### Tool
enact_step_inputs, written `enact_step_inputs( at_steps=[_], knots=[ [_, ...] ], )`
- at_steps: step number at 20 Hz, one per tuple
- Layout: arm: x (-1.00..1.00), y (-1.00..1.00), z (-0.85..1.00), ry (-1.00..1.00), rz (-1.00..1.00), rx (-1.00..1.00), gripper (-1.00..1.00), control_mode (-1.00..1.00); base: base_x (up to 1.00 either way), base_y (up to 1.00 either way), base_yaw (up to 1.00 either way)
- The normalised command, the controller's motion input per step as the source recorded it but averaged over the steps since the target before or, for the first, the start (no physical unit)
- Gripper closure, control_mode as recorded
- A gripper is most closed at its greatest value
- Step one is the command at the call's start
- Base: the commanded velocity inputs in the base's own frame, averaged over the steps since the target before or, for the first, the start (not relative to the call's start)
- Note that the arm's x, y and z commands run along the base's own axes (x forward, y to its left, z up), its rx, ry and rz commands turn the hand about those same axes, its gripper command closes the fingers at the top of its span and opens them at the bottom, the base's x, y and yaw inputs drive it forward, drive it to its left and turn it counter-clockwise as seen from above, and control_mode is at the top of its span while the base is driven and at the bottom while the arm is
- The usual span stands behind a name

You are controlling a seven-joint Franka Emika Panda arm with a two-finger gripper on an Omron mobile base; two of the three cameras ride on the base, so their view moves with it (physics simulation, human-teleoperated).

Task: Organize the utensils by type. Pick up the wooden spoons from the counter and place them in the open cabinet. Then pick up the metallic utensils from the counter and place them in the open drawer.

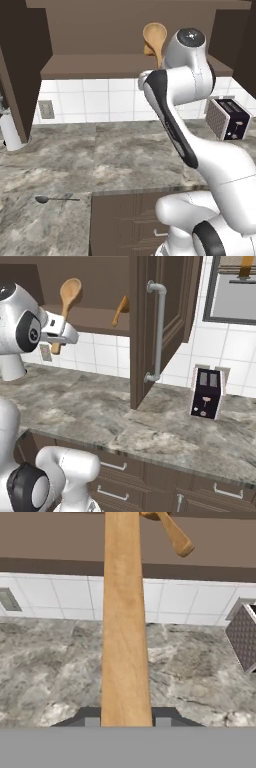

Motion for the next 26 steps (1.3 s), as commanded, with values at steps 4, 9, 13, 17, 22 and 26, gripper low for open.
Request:
enact_step_inputs(
  at_steps=[4, 9, 13, 17, 22, 26],
  knots=[
    [0.59, -0.04, 0.24, -0.02, -0.01, 0.00, 1.00, -1.00, 0.00, 0.00, 0.00],
    [0.73, 0.00, 0.07, 0.00, 0.00, -0.02, 1.00, -1.00, 0.00, 0.00, 0.00],
    [0.66, 0.00, 0.02, 0.00, 0.04, -0.07, 1.00, -1.00, 0.00, 0.00, 0.00],
    [0.48, -0.03, 0.16, 0.00, 0.08, -0.10, 1.00, -1.00, 0.00, 0.00, 0.00],
    [0.35, -0.06, 0.24, 0.00, 0.10, -0.13, 1.00, -1.00, 0.00, 0.00, 0.00],
    [0.27, -0.04, 0.21, 0.06, 0.10, -0.15, 1.00, -1.00, 0.00, 0.00, 0.00]
  ],
)
